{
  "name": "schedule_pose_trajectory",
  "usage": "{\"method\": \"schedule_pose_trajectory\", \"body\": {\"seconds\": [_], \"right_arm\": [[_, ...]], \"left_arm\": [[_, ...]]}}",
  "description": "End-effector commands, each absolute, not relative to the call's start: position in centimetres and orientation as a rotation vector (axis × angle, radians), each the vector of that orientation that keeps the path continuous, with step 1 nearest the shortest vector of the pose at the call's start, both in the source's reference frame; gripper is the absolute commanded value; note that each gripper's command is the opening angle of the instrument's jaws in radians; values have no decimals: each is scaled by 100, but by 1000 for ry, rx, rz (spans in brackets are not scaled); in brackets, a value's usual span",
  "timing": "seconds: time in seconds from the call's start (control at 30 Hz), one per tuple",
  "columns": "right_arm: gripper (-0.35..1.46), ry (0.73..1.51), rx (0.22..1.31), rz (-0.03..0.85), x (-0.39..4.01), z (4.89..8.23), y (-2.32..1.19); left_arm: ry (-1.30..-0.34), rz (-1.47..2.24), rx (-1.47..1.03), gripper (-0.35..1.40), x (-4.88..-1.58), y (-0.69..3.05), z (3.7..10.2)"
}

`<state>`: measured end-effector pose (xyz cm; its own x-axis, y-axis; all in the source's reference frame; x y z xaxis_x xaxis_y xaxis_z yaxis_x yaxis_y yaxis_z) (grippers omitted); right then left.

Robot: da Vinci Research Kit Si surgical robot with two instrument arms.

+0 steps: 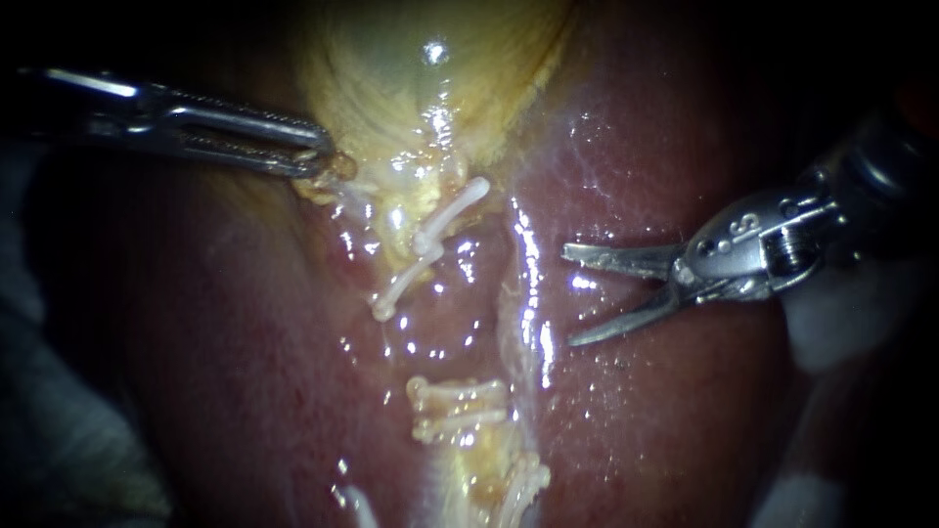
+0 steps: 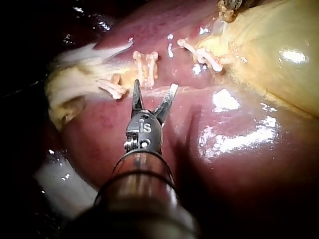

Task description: Go back from the cut right tube

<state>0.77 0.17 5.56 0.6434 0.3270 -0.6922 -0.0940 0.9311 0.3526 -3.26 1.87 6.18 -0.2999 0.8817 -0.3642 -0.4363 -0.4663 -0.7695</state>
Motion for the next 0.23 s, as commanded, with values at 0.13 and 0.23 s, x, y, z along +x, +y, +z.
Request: {"method": "schedule_pose_trajectory", "body": {"seconds": [0.13, 0.23], "right_arm": [[143, 842, 303, 241, 78, 556, 16], [140, 859, 357, 210, 82, 561, 16]], "left_arm": [[-695, 1884, -997, -35, -324, 187, 617], [-707, 1883, -996, -35, -315, 191, 607]]}}
